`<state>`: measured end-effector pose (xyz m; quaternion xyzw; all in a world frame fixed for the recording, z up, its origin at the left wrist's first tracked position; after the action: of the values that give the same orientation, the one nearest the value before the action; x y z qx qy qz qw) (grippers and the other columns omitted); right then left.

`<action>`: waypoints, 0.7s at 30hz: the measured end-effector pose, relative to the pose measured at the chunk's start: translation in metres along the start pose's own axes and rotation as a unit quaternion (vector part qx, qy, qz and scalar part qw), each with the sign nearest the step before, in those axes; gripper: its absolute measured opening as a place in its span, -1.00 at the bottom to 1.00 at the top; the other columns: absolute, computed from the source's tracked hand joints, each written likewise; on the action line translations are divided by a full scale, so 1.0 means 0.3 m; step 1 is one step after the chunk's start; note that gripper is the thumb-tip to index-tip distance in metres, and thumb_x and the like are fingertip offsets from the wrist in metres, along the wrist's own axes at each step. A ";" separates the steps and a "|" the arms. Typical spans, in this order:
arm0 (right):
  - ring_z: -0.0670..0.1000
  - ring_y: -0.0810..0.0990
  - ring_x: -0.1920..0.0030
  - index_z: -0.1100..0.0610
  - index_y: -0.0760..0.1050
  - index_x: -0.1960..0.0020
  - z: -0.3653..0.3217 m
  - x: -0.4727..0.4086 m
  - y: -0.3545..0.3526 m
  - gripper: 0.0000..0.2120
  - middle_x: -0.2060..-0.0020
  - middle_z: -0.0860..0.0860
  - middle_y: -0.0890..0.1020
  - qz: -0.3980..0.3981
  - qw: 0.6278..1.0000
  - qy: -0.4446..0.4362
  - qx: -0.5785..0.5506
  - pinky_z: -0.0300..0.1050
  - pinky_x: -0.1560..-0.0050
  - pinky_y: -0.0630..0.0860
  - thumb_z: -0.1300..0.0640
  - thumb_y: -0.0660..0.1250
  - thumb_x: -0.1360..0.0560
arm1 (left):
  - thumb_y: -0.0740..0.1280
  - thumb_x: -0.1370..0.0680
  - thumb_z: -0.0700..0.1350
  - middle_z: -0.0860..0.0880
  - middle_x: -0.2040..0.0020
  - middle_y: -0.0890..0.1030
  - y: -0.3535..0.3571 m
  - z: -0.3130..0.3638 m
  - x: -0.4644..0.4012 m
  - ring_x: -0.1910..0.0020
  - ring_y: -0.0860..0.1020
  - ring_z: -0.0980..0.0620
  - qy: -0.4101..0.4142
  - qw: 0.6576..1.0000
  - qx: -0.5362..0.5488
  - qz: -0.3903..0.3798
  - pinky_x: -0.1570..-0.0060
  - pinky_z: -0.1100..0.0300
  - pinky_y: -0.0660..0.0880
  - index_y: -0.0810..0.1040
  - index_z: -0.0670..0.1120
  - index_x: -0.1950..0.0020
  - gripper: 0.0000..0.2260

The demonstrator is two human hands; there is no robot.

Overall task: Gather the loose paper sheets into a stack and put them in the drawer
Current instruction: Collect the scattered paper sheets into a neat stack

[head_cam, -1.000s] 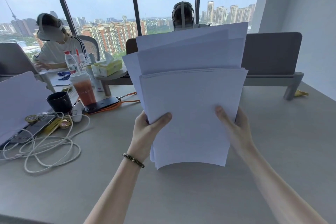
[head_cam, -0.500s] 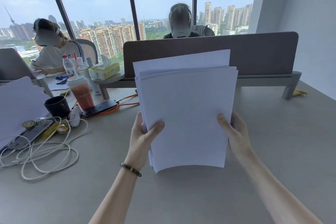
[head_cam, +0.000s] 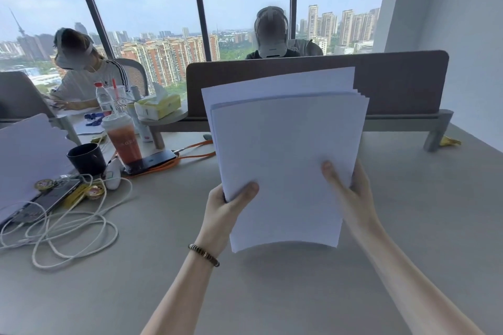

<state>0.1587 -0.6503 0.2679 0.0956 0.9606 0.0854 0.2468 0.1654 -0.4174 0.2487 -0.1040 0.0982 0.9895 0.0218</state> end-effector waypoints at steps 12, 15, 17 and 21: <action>0.14 0.73 -0.05 0.01 0.67 -0.09 0.047 -0.020 -0.016 -0.61 -0.03 0.06 0.75 -0.074 0.990 0.121 -0.016 0.12 -0.04 0.66 0.00 0.59 -0.29 | 0.55 -0.33 -0.01 -0.17 -0.03 0.73 -0.016 -0.082 0.018 -0.07 0.67 -0.23 -0.012 1.000 -0.004 0.019 -0.04 -0.12 0.60 0.69 -0.16 -0.05 -0.64; 0.11 0.74 0.00 -0.06 0.74 0.05 0.046 -0.015 0.007 -0.55 0.02 0.05 0.76 -0.092 0.987 0.135 -0.014 0.10 -0.01 0.66 -0.19 0.67 -0.12 | 0.55 -0.35 0.03 -0.19 -0.01 0.73 -0.006 -0.086 0.011 -0.01 0.69 -0.21 -0.015 0.999 -0.006 0.029 -0.04 -0.18 0.58 0.70 -0.18 0.01 -0.66; 0.04 0.75 0.05 -0.07 0.75 0.11 0.046 -0.008 0.019 -0.76 0.08 0.01 0.77 -0.095 0.986 0.139 0.006 0.04 0.03 0.64 -0.07 0.60 -0.24 | 0.54 -0.36 0.06 -0.19 0.05 0.71 -0.003 -0.087 0.007 0.06 0.67 -0.18 -0.019 0.999 -0.007 0.040 0.01 -0.18 0.58 0.67 -0.25 0.06 -0.61; 0.03 0.76 0.14 0.03 0.72 0.16 0.041 -0.006 0.019 -0.98 0.17 -0.02 0.77 -0.043 0.987 0.148 0.053 0.02 0.09 0.67 0.09 0.52 -0.43 | 0.51 -0.38 0.06 -0.29 0.03 0.71 0.000 -0.074 -0.003 0.08 0.68 -0.19 -0.029 0.999 -0.011 0.041 -0.01 -0.25 0.58 0.65 -0.30 0.08 -0.59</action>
<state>0.1673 -0.6438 0.2592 0.0530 0.9929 0.0365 0.0996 0.1707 -0.4218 0.2277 -0.0711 0.0906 0.9932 -0.0174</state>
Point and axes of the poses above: each hand's wrist, its own x-axis away from the middle knuckle, its own y-axis out of the palm, z = x × y, the point moved 3 cm from there along -x, towards the middle knuckle
